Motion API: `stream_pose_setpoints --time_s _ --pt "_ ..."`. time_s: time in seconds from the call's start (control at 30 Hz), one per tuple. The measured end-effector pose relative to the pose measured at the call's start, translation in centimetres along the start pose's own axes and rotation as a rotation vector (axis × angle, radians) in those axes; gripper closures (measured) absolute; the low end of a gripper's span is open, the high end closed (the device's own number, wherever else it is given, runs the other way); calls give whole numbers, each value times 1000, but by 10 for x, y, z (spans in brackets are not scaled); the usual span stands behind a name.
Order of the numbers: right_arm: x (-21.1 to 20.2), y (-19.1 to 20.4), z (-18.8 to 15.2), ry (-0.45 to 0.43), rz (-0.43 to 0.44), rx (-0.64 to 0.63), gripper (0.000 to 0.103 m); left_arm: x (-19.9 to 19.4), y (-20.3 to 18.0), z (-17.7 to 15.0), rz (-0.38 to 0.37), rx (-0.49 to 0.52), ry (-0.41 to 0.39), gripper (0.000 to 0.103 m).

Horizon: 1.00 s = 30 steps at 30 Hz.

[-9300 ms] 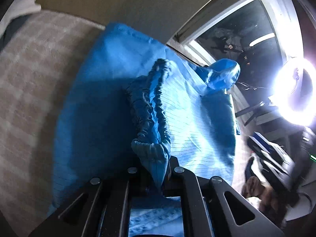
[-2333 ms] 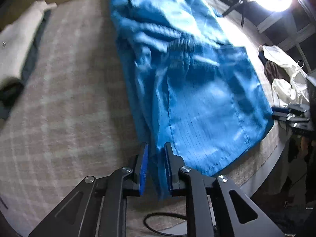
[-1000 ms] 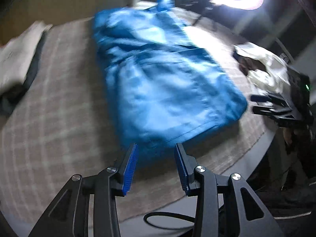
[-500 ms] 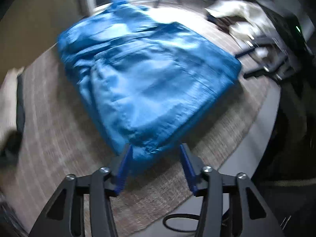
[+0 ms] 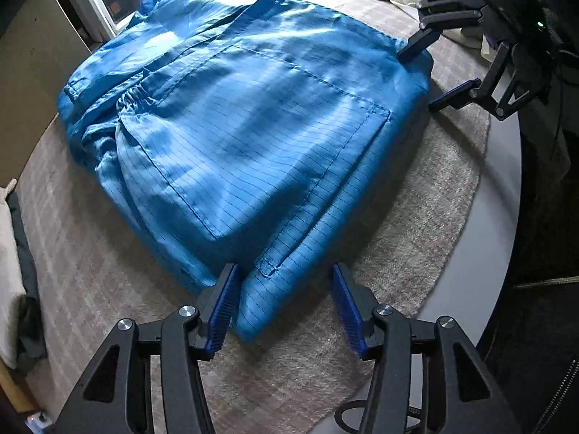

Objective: Fold clothes
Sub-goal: 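Grasp the folded coat edge with the left gripper while the right gripper grasps its corner, then lift the held coat edge and fold it over the coat with both grippers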

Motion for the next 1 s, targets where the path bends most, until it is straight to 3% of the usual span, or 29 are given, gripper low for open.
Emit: stream_pose_setpoints --time_s 0.07,0.1,0.17,0.2,0.33,0.57,0.77,1.0 --pt "1 -5 3 25 20 21 51 0 3 1 -1 4 2 61" --pt "1 -6 5 34 22 23 57 0 5 2 1 6 5 66" --pt "1 -9 11 57 49 38 68 -2 13 4 -13 -13 0 92" --pt "1 -9 14 65 63 44 77 -4 15 6 -44 -31 -13 97" --pt "-1 -14 26 85 78 57 95 -11 24 15 -62 -53 -38 100" --pt "-30 -32 51 68 77 105 97 -53 56 38 -92 -165 -161 100" --pt "-60 -46 73 28 71 149 98 -85 48 28 -70 -148 -206 101" --pt "-83 -26 48 51 79 135 98 -108 25 18 -103 -111 -227 101"
Point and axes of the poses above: each gripper's, at about its wrist camera, not at the fingertips, and x roughly the way its jaws point, y to its left, z to its top, the point moved 10 cm from there along x, roughly the way its jaws point, and after that the axes turned 14 degrees about x, right-handed, at the moved point
